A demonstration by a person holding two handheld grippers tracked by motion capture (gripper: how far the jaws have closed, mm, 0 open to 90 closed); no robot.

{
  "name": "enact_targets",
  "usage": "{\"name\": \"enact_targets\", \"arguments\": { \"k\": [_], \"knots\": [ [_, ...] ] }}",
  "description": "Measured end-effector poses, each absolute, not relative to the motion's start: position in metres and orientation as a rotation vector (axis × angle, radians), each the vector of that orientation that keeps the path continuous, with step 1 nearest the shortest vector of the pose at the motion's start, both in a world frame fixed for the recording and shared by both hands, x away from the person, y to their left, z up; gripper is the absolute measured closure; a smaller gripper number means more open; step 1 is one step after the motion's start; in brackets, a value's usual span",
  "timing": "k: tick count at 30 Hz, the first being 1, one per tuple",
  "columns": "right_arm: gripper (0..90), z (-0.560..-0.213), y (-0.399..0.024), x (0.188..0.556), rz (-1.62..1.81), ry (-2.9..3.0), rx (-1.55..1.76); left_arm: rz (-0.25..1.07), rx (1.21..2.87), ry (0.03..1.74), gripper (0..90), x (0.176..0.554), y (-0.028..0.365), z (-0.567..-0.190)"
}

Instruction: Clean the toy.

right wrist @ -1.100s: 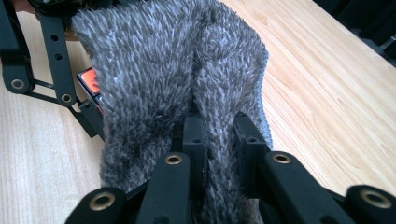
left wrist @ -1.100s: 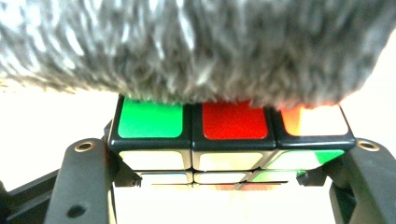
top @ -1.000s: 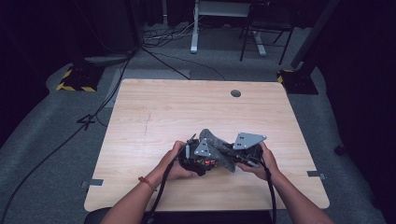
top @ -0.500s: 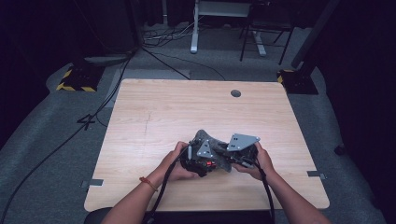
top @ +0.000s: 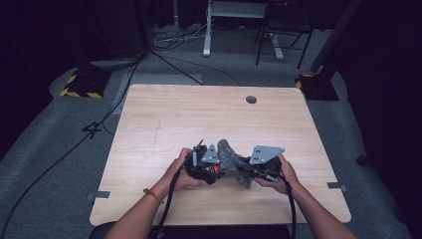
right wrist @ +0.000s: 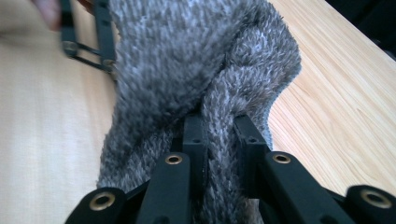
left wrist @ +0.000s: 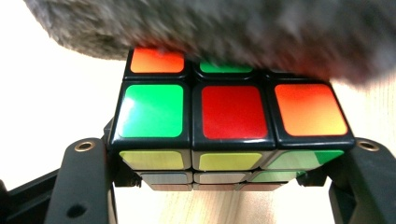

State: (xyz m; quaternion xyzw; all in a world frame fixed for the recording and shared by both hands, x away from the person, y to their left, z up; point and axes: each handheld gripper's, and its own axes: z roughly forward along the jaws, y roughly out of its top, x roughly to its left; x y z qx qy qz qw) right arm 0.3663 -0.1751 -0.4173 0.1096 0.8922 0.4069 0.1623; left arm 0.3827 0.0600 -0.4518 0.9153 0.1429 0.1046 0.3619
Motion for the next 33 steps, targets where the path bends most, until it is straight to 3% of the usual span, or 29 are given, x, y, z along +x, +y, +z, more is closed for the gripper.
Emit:
{"name": "enact_targets", "arguments": {
  "k": [9, 27, 33],
  "knots": [
    [77.4, -0.415, -0.152, 0.354, 1.21, 2.551, 0.215, 0.241, 2.424, 0.328, 33.7, 0.375, 0.034, -0.461],
    [77.7, -0.43, -0.183, 0.381, 1.158, 2.522, 0.42, 0.238, 2.318, 0.334, 33.7, 0.377, 0.059, -0.447],
    [77.7, -0.43, -0.184, 0.38, 1.313, 2.54, 0.421, 0.215, 2.285, 0.331, 33.5, 0.376, 0.058, -0.447]
  ]
}}
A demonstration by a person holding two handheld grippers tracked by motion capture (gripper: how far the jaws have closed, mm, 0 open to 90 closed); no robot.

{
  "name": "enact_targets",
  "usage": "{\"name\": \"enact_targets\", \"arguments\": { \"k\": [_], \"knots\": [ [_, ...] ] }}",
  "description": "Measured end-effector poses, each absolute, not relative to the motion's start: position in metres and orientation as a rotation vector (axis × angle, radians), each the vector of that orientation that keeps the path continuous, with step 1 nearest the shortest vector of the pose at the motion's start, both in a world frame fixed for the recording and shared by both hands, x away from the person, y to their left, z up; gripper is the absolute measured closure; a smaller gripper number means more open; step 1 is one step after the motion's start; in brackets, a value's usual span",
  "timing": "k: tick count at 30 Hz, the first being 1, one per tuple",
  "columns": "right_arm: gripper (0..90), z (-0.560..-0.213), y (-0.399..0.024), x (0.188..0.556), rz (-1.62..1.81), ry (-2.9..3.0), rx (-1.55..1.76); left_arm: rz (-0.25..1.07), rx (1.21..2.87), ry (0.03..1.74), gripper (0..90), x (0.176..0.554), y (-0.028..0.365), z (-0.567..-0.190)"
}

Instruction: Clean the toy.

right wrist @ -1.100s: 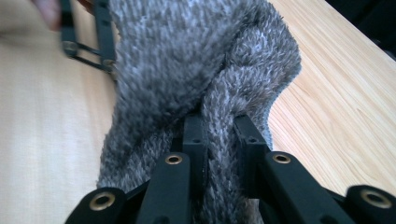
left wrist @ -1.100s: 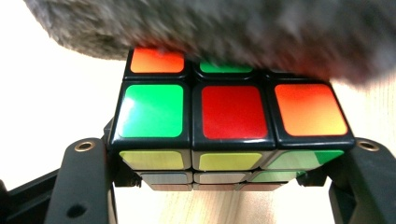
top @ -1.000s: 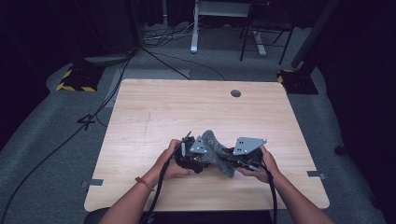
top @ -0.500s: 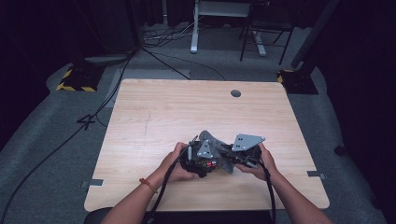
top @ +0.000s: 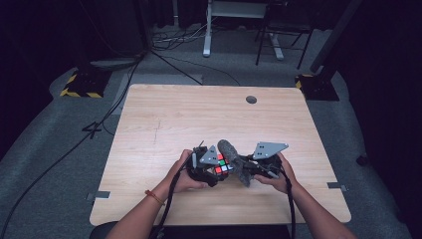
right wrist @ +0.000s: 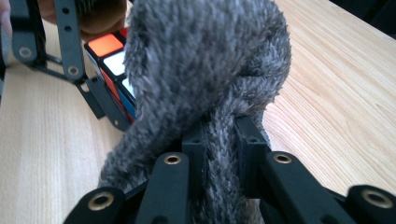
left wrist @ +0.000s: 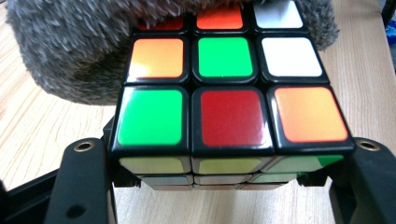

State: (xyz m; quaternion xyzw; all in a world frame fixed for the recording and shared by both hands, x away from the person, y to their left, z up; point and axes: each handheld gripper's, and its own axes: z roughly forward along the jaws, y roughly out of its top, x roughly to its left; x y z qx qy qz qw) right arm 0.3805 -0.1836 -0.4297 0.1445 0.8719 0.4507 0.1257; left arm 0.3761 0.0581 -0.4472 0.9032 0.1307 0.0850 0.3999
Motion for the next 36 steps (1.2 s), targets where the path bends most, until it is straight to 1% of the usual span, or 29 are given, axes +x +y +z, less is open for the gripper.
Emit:
{"name": "enact_targets", "arguments": {
  "k": [2, 7, 11, 16, 21, 28, 30, 36],
  "knots": [
    [77.8, -0.429, -0.184, 0.38, 1.345, 2.532, 0.424, 0.199, 2.277, 0.33, 33.3, 0.376, 0.058, -0.448],
    [77.8, -0.428, -0.185, 0.379, 1.417, 2.528, 0.431, 0.208, 2.293, 0.321, 33.1, 0.376, 0.055, -0.449],
    [77.9, -0.424, -0.182, 0.375, 1.456, 2.524, 0.4, 0.221, 2.339, 0.306, 33.0, 0.374, 0.049, -0.454],
    [77.8, -0.423, -0.176, 0.372, 1.417, 2.522, 0.364, 0.222, 2.355, 0.305, 32.9, 0.374, 0.045, -0.456],
    [77.8, -0.425, -0.177, 0.376, 1.34, 2.522, 0.385, 0.257, 2.344, 0.304, 33.3, 0.373, 0.046, -0.454],
    [77.8, -0.437, -0.184, 0.387, 1.227, 2.569, 0.465, 0.277, 2.279, 0.328, 33.4, 0.375, 0.061, -0.441],
    [77.8, -0.438, -0.186, 0.388, 1.239, 2.582, 0.471, 0.29, 2.264, 0.334, 33.5, 0.376, 0.066, -0.438],
    [77.8, -0.429, -0.178, 0.374, 1.3, 2.564, 0.375, 0.302, 2.317, 0.337, 33.4, 0.374, 0.063, -0.445]
  ]
}}
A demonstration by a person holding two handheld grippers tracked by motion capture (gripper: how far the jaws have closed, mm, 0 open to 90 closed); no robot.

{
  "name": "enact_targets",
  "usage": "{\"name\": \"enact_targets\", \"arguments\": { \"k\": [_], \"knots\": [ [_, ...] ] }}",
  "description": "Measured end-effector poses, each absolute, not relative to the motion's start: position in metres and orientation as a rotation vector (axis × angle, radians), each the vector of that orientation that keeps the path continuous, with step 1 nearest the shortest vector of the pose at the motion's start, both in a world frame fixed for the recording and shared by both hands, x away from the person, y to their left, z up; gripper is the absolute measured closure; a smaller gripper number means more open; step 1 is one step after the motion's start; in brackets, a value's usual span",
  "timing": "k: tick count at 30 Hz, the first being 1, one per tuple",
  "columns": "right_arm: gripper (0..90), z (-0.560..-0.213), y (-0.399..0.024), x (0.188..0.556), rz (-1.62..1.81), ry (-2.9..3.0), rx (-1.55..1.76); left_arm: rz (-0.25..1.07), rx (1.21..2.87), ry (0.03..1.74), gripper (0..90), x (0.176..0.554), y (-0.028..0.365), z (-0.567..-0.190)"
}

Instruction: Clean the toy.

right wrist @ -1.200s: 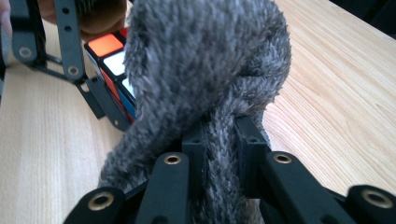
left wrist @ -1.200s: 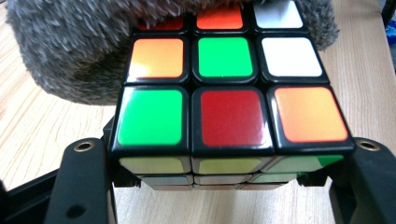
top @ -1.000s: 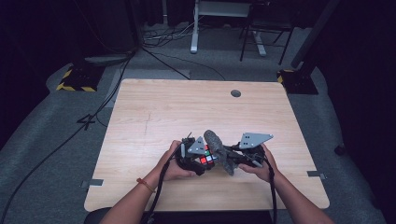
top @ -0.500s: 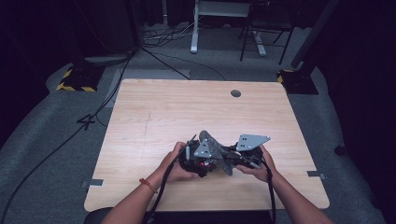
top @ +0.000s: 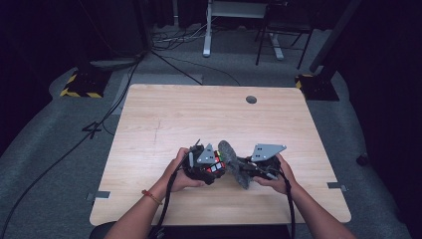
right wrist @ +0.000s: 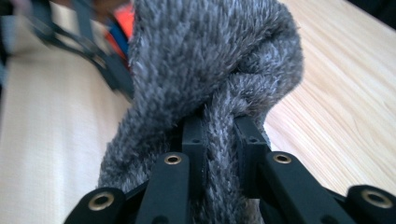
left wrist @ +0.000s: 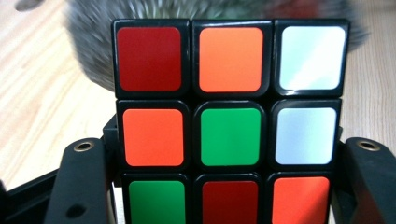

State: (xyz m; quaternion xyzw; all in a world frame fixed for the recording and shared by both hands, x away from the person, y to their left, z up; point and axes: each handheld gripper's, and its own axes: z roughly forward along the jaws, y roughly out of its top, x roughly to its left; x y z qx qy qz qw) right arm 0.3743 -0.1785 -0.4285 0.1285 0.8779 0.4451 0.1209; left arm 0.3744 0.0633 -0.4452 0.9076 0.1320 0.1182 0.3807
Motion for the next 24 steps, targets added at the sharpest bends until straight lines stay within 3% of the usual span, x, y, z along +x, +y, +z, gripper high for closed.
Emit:
{"name": "enact_targets", "arguments": {
  "k": [11, 24],
  "knots": [
    [77.8, -0.421, -0.174, 0.37, 1.306, 2.494, 0.356, 0.275, 2.343, 0.284, 33.4, 0.366, 0.044, -0.452],
    [78.4, -0.423, -0.172, 0.368, 1.242, 2.563, 0.307, 0.311, 2.297, 0.356, 33.5, 0.374, 0.068, -0.444]
  ]
}}
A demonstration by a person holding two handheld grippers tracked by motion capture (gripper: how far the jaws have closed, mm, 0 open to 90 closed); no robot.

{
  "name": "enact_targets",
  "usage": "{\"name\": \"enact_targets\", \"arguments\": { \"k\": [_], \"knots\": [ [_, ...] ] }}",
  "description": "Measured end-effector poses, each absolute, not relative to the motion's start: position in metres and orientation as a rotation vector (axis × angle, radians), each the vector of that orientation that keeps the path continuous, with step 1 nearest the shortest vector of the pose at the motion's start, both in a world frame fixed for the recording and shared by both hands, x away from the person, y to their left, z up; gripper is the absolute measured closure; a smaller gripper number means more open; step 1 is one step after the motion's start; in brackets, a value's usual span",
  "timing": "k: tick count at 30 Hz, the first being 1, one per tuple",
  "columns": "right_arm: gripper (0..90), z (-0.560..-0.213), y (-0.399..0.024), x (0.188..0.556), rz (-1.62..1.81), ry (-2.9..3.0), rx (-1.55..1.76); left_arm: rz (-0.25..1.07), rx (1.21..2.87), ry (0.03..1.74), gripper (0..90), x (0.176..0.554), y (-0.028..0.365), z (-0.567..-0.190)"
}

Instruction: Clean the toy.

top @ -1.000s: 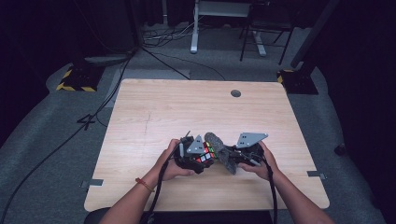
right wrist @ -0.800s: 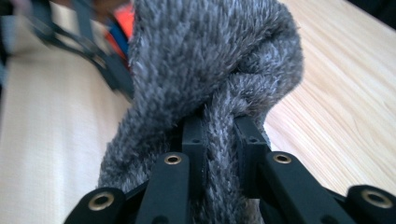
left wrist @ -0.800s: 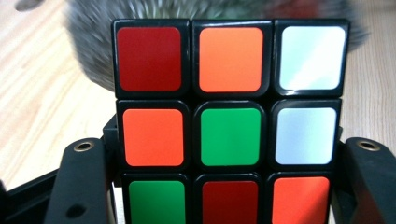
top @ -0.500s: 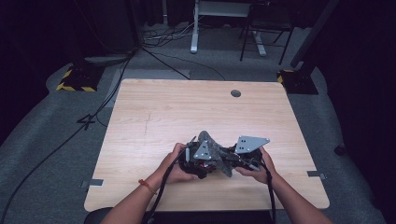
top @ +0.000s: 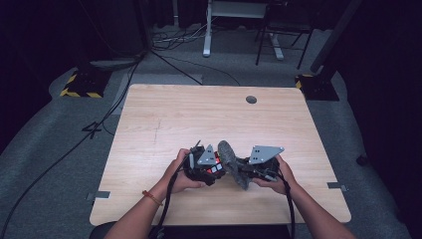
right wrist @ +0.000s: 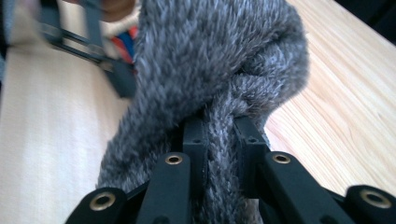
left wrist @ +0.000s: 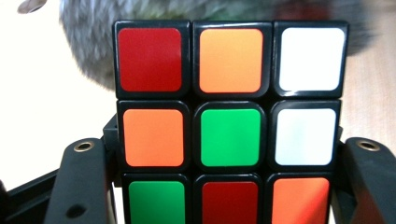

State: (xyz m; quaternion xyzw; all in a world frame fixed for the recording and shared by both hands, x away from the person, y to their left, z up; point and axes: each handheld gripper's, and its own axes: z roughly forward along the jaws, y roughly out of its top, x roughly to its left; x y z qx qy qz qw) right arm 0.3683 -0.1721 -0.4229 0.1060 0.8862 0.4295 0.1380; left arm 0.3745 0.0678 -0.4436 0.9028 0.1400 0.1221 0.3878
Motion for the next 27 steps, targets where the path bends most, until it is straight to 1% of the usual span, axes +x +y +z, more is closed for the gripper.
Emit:
{"name": "enact_targets", "arguments": {
  "k": [3, 6, 8, 11, 14, 18, 23, 27],
  "knots": [
    [78.3, -0.418, -0.167, 0.361, 1.278, 2.541, 0.266, 0.274, 2.295, 0.364, 33.5, 0.376, 0.066, -0.449],
    [78.3, -0.416, -0.165, 0.357, 1.305, 2.505, 0.251, 0.24, 2.324, 0.316, 33.5, 0.371, 0.055, -0.455],
    [78.3, -0.414, -0.165, 0.357, 1.317, 2.48, 0.261, 0.227, 2.336, 0.279, 33.5, 0.367, 0.045, -0.457],
    [78.3, -0.415, -0.169, 0.362, 1.3, 2.466, 0.291, 0.212, 2.33, 0.271, 33.4, 0.366, 0.041, -0.457],
    [78.4, -0.419, -0.174, 0.37, 1.265, 2.468, 0.347, 0.206, 2.298, 0.283, 33.5, 0.367, 0.044, -0.453],
    [78.5, -0.426, -0.18, 0.378, 1.23, 2.492, 0.404, 0.239, 2.266, 0.297, 33.5, 0.368, 0.054, -0.444],
    [78.5, -0.426, -0.179, 0.374, 1.235, 2.526, 0.372, 0.284, 2.256, 0.356, 33.5, 0.373, 0.067, -0.44],
    [78.4, -0.42, -0.173, 0.364, 1.292, 2.54, 0.319, 0.277, 2.276, 0.378, 33.5, 0.375, 0.068, -0.446]
  ]
}}
